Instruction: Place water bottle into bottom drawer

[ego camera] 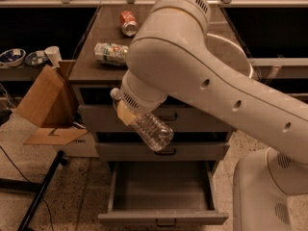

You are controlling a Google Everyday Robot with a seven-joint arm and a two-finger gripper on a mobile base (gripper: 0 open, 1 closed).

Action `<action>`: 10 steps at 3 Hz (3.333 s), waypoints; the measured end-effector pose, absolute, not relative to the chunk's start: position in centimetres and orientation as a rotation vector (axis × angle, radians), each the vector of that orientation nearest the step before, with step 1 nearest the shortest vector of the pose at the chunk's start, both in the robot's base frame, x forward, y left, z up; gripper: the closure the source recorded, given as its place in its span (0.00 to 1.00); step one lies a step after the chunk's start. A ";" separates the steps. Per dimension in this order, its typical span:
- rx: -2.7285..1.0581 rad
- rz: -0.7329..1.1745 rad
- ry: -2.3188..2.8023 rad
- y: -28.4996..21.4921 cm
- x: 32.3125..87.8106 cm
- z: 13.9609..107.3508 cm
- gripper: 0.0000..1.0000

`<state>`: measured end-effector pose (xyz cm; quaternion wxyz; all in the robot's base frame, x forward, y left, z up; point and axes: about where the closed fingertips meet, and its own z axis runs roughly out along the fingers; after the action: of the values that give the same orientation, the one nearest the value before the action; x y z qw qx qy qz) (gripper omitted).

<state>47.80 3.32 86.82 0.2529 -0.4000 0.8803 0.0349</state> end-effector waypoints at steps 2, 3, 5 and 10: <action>-1.096 0.068 2.425 2.6 47.2 86.0 1.00; -1.100 0.043 2.446 1.9 46.9 85.6 1.00; -1.080 0.059 2.434 3.9 48.2 83.7 1.00; -1.169 0.016 2.560 8.4 44.8 65.4 1.00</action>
Offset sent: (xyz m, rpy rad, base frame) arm -0.0192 -0.0374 -0.0170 -0.1390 0.0637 -0.0418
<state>44.81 8.42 65.39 0.1628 -0.4097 0.8975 0.0057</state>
